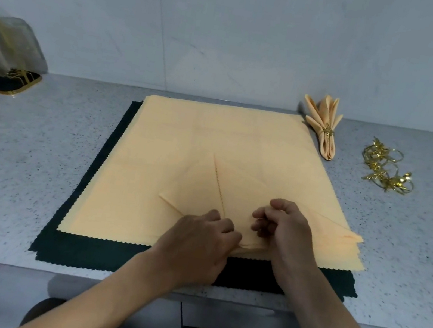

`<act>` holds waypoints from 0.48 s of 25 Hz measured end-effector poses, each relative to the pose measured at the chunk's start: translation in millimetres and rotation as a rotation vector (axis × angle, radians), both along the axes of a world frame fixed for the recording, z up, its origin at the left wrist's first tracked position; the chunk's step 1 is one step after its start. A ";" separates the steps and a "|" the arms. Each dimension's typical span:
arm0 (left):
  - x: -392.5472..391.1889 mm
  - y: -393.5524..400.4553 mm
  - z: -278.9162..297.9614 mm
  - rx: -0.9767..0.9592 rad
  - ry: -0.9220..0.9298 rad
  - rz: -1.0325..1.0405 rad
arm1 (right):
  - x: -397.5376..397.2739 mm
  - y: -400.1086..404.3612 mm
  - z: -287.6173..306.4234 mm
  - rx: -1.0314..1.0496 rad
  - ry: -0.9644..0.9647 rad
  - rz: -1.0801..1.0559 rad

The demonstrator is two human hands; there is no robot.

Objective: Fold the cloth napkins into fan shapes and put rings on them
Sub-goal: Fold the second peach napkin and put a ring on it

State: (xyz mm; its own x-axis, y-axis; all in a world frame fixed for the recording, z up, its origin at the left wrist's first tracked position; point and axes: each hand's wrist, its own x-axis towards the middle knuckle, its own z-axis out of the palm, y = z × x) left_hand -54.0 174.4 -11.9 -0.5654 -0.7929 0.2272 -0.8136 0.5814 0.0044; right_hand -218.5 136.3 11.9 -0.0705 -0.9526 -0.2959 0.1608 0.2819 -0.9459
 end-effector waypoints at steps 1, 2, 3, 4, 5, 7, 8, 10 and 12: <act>-1.0 1.3 0.5 0.005 -0.009 0.008 | -0.5 -0.5 0.8 0.007 -0.017 0.004; -2.4 2.6 -0.3 0.008 -0.013 0.022 | -1.0 -1.3 0.8 0.015 -0.036 0.009; -4.0 3.1 -1.7 0.006 -0.024 0.040 | -2.3 -3.1 1.4 0.026 -0.072 0.010; -5.3 2.8 -4.0 -0.002 -0.052 0.046 | -4.0 -5.3 2.3 0.043 -0.126 0.004; -6.0 2.5 -5.0 -0.015 -0.072 0.045 | -5.5 -7.7 3.0 0.062 -0.185 -0.001; -10.4 2.1 -3.8 -0.028 -0.104 0.056 | -8.9 -11.2 3.5 0.088 -0.264 0.004; -12.4 2.2 -0.5 -0.032 -0.115 0.064 | -10.0 -11.8 3.2 0.093 -0.266 0.025; -11.1 0.6 3.2 -0.022 -0.103 0.065 | -13.6 -10.5 5.2 0.062 -0.188 0.102; 1.4 -1.9 6.4 -0.026 -0.068 0.051 | -22.2 -7.6 11.7 -0.037 -0.014 0.201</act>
